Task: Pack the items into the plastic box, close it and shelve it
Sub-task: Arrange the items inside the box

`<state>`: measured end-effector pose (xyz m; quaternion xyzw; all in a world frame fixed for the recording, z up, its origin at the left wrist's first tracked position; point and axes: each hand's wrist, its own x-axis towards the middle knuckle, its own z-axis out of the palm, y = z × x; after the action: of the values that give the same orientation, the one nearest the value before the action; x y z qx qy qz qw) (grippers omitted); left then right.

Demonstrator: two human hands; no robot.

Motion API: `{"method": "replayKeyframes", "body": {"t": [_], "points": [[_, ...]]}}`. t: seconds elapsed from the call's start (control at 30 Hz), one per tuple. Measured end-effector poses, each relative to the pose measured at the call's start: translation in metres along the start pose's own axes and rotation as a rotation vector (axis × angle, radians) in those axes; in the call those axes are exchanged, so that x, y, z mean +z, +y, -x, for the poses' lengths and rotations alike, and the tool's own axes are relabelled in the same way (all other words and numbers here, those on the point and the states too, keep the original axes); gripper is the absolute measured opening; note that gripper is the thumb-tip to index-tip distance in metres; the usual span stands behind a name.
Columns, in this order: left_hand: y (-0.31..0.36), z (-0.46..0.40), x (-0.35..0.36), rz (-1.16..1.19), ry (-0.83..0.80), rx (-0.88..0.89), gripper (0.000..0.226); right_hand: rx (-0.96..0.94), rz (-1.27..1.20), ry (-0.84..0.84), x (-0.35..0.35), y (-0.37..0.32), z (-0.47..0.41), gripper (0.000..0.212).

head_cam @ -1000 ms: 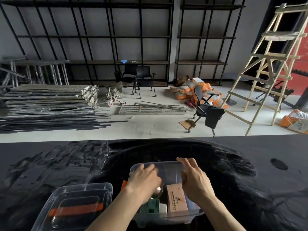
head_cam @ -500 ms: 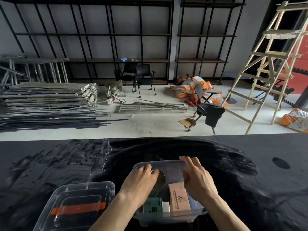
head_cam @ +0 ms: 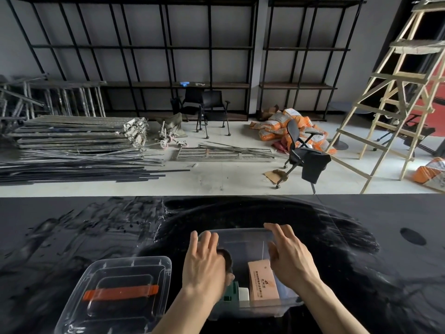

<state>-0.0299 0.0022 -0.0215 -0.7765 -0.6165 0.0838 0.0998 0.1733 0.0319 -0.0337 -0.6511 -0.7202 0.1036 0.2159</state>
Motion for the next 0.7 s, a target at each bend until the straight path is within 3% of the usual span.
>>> {"method": "replayKeyframes", "body": {"t": [0.17,0.3,0.7], "points": [[-0.0072,-0.0003,-0.0076,0.118,0.206,0.033,0.045,-0.001,0.015,0.007,-0.0009,-0.0004,0.0002,0.052],[-0.0096,-0.0003,-0.0081,0.144,0.124,0.168,0.054,-0.011,0.018,0.007,-0.0025,-0.001,0.0014,0.052],[-0.0082,-0.0005,-0.0065,0.124,0.105,0.076,0.049,-0.011,0.085,-0.021,-0.0019,-0.0008,0.0008,0.055]]}}
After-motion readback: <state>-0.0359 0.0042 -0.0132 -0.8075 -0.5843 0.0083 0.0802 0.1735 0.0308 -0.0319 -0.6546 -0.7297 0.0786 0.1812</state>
